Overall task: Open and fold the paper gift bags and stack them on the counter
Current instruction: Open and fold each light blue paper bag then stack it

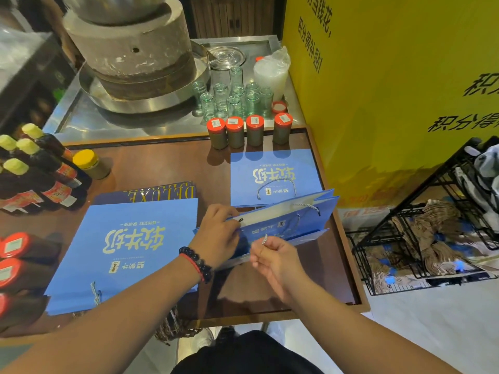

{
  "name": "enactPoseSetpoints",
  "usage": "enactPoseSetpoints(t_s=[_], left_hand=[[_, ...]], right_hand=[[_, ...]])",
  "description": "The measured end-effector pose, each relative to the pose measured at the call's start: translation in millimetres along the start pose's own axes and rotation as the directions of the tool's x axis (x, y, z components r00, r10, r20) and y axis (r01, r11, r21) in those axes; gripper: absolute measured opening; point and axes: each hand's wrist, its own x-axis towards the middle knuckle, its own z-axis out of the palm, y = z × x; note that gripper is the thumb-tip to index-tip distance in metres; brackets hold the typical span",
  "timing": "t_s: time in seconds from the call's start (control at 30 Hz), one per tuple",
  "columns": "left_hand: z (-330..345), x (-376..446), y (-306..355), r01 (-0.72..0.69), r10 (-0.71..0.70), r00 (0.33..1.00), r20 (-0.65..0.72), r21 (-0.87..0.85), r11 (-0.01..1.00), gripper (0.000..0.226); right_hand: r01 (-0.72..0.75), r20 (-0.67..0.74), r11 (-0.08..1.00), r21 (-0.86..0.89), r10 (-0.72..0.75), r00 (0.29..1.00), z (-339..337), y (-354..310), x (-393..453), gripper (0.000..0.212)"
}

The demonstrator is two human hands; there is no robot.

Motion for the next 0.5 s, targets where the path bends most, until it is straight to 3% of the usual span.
enactPoseSetpoints(t_s=[0.1,0.17,0.33,0.5], left_hand=[[-2,-4,1,0.048,-0.048,0.999,0.015,0.007,0.999,0.01],[-3,-6,1,0.066,-0.067,0.997,0.025,0.006,0.998,0.008],[-3,-9,4,0.082,-0.082,0.996,0.035,-0.011,0.997,0.006],[-3,-12,6,0.086,-0.086,0.996,0.017,-0.022,0.996,0.03]], right_hand=[[-0.045,-0.004,0.982,0.183,0.046,0.999,11,-4,-2,0.009],[-0.053,-0.041,0.977,0.207,0.063,0.997,17,-4,-1,0.01],[-0.048,-0.076,0.978,0.205,0.065,0.995,28,3,5,0.008],[-0.062,-0.085,0.997,0.051,0.066,0.994,32,9,5,0.014]])
